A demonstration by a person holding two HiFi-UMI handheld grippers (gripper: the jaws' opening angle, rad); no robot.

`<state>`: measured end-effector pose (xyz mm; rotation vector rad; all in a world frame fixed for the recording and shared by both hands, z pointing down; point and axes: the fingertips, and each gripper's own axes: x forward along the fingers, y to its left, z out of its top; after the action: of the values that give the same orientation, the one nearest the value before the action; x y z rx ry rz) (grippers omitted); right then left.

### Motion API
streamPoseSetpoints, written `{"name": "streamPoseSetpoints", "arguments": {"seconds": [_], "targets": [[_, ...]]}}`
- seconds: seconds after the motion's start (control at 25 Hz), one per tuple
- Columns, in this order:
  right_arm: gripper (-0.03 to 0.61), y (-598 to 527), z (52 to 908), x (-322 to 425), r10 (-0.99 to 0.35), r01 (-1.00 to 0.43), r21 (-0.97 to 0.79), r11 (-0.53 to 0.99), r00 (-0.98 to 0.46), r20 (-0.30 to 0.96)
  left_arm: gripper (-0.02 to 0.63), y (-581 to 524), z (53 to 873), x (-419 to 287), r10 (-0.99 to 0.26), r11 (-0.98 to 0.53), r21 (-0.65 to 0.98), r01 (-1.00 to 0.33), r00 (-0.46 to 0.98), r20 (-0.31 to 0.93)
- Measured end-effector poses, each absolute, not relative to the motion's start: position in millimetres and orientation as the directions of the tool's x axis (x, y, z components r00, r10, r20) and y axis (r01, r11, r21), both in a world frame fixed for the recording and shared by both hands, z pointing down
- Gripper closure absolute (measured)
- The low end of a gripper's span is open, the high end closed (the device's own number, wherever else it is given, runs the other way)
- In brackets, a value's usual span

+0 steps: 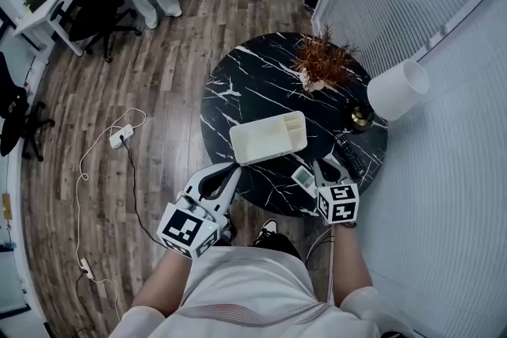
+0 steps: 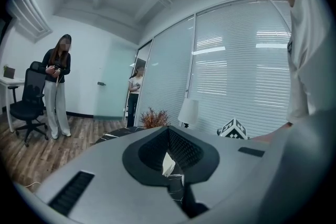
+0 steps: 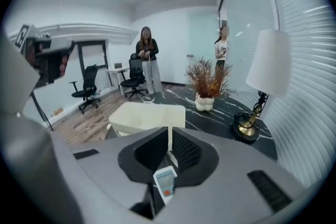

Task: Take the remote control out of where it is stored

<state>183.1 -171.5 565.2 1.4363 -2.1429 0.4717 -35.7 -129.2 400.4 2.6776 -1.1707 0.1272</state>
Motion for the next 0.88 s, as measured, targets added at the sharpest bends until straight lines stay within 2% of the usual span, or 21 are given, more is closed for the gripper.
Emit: {"name": "streamPoseSetpoints", "arguments": {"seconds": [0.16, 0.32, 0.52, 0.64, 0.88], "targets": [[0.563, -173.7, 502.5, 180.9, -0.817, -0.930, -0.111, 0.351, -0.362, 0.448, 0.604, -127.3, 396.4, -27.8, -0.702, -0.677, 0.158, -0.719, 0.695, 0.153], [0.565, -171.6, 447.7, 173.5, -0.863, -0.923, -0.077, 0.377, -0.380, 0.332, 0.604, -126.1, 390.0, -19.7, -0.692, -0.693, 0.156, -0.704, 0.710, 0.132], [0.565, -161.6, 392.6, 169.1, -0.922, -0.940, -0.032, 0.339, -0.339, 0.188, 0.604, -125.1, 381.6, -18.1, -0.690, -0.699, 0.153, -0.698, 0.715, 0.112], [0.565, -156.1, 382.0, 160.5, -0.925, -0.937, 0.002, 0.351, -0.346, 0.157, 0.604, -124.0, 380.5, -20.2, -0.693, -0.698, 0.151, -0.700, 0.713, 0.106], [0.566, -154.6, 386.2, 153.0, -0.914, -0.928, -0.001, 0.372, -0.367, 0.173, 0.604, -122.9, 379.2, -22.6, -0.698, -0.693, 0.149, -0.705, 0.708, 0.107]]}}
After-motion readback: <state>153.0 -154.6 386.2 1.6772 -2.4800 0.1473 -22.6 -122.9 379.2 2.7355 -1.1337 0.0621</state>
